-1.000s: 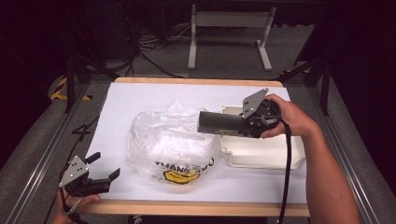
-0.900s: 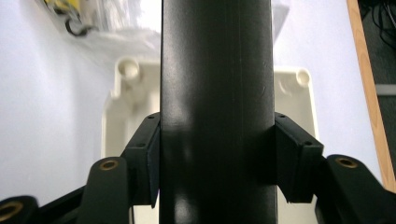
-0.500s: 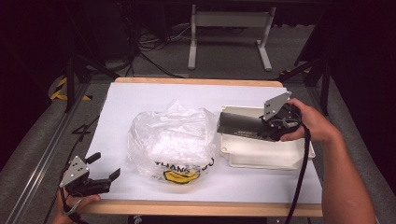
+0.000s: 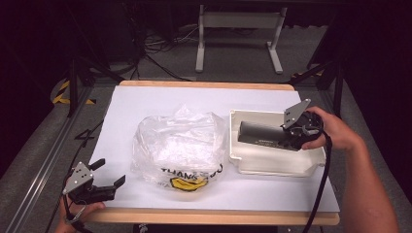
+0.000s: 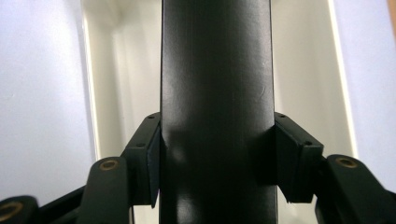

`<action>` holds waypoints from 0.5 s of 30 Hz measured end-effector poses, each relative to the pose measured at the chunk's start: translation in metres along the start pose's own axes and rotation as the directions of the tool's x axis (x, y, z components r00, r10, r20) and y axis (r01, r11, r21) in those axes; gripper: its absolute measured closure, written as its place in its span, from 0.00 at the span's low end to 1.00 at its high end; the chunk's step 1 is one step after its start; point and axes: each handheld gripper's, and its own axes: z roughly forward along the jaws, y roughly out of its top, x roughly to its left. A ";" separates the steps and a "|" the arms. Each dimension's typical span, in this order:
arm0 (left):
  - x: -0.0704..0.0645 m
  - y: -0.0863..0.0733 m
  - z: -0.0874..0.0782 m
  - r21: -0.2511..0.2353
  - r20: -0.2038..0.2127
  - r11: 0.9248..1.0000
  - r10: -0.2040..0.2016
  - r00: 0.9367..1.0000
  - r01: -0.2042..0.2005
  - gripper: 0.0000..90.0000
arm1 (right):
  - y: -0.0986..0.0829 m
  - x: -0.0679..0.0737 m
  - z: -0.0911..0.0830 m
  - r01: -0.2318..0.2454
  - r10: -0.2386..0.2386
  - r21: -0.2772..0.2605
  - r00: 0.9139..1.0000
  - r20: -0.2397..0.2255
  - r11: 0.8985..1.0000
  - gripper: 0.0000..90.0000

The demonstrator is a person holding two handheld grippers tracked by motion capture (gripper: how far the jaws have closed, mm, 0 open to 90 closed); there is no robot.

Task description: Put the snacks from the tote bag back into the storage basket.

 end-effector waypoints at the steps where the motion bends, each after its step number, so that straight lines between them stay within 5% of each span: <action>1: 0.000 0.000 0.000 0.001 -0.001 1.000 0.001 1.000 -0.001 0.07 | -0.001 0.000 0.002 0.001 -0.001 0.004 1.000 0.000 1.000 0.48; 15: -0.001 -0.001 0.000 0.012 -0.006 1.000 -0.007 1.000 0.007 0.07 | -0.013 -0.011 0.027 0.007 -0.004 0.047 0.997 -0.073 0.999 0.48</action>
